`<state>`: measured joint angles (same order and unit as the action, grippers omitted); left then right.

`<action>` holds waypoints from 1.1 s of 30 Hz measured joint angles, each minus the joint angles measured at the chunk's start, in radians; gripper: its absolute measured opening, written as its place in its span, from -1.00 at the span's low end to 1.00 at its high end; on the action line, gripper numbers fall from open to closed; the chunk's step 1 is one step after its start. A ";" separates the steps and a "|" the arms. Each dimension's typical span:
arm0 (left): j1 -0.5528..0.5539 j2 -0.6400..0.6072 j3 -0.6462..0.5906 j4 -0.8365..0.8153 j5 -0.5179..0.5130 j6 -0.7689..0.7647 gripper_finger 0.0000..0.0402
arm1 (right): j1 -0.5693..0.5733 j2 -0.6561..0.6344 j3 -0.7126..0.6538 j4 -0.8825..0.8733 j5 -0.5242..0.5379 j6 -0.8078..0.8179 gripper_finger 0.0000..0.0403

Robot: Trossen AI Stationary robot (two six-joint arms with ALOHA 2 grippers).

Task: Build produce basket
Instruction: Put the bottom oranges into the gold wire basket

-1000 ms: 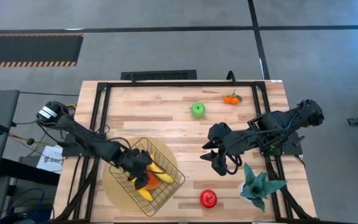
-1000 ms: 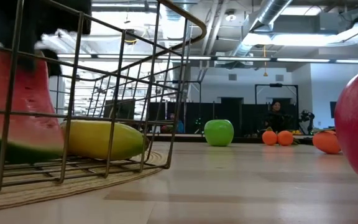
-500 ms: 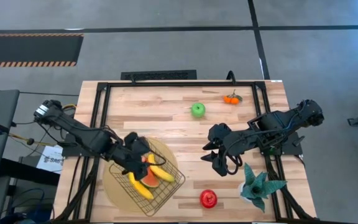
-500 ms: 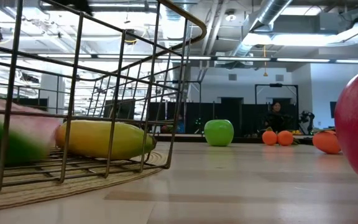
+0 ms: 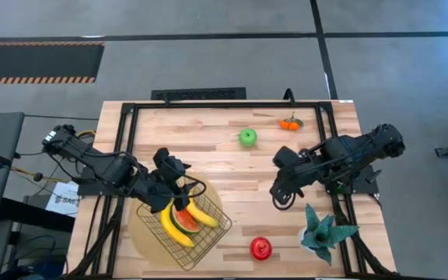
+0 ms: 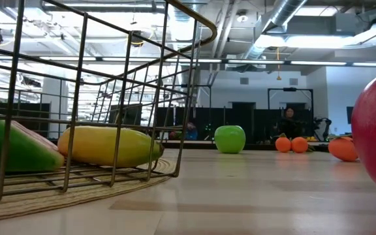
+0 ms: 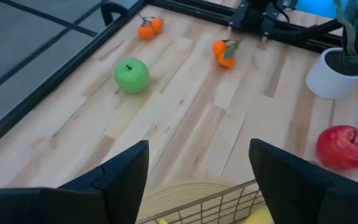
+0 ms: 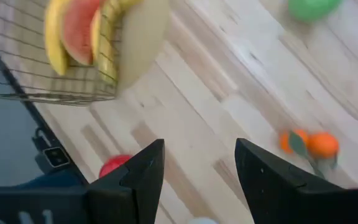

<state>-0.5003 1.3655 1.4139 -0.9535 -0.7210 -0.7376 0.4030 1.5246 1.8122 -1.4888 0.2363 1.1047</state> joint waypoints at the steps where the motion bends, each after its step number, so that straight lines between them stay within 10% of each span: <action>1: 0.000 0.000 0.000 0.000 -0.001 0.000 0.31 | 0.000 0.000 0.000 -0.019 0.003 0.016 0.06; 10: 0.000 0.000 0.000 0.000 -0.025 0.024 0.31 | 0.022 0.004 -0.160 -0.083 0.094 0.233 0.06; 20: 0.000 0.000 0.000 -0.001 -0.001 0.072 0.31 | 0.011 -0.052 -0.463 -0.059 -0.055 0.438 -0.04; 33: 0.000 0.000 0.000 -0.002 0.000 0.074 0.31 | -0.133 -0.230 -0.835 0.218 -0.135 0.351 -0.05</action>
<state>-0.5003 1.3655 1.4139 -0.9550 -0.7208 -0.6640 0.2697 1.2942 0.9773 -1.2710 0.1008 1.4553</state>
